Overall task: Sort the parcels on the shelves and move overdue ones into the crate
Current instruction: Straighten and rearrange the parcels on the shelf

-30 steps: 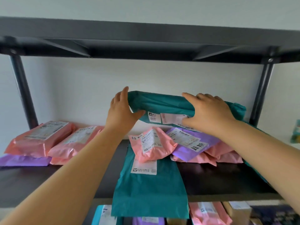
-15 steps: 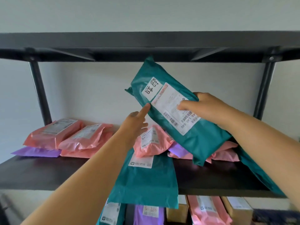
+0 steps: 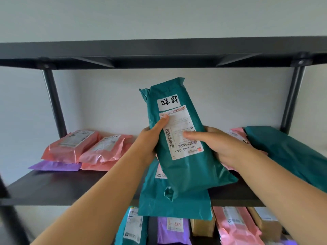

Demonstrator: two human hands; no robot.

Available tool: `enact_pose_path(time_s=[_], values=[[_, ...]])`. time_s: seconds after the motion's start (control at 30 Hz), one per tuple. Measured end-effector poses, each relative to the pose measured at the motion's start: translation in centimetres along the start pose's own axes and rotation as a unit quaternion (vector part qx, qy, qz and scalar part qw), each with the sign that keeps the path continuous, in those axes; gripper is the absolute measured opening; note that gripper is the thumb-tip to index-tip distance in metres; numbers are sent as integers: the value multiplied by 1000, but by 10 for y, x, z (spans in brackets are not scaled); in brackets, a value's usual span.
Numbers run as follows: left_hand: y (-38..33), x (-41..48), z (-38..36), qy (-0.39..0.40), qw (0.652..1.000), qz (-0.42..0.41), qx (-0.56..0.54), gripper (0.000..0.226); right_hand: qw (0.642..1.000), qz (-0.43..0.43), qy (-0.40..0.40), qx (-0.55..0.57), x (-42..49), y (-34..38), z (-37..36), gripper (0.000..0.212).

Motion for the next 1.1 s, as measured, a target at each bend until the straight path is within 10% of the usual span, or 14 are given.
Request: enact_pose_path(time_s=[0.4,0.57,0.7,0.83,1.1], values=[[-11,-16,34,-54,998,-30,6,49,996,-30,-8,-79,-5,-11,-16,41],[-60,-18,63,-186,911,-177,323,102,983,-55,-31,-174,-11,5,-1,36],[-98,-26,32,-87,785,-307,531,93,956,-46,-17,-290,-18,26,6,44],[-102,-31,0,65,720,-266,638,91,892,-16,-2,-452,-20,48,-1,66],[-64,-32,-8,200,711,-124,663,52,816,79,-43,-570,-17,76,-22,67]])
Point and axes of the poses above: each hand's wrist, its own x-axis towards the middle knuckle, its own z-axis out of the back of the hand, y = z × x, the point moved 8 cm from there along x, towards the middle knuckle, and after that the axes turned 5 degrees about -z, right-handed, at the moved point
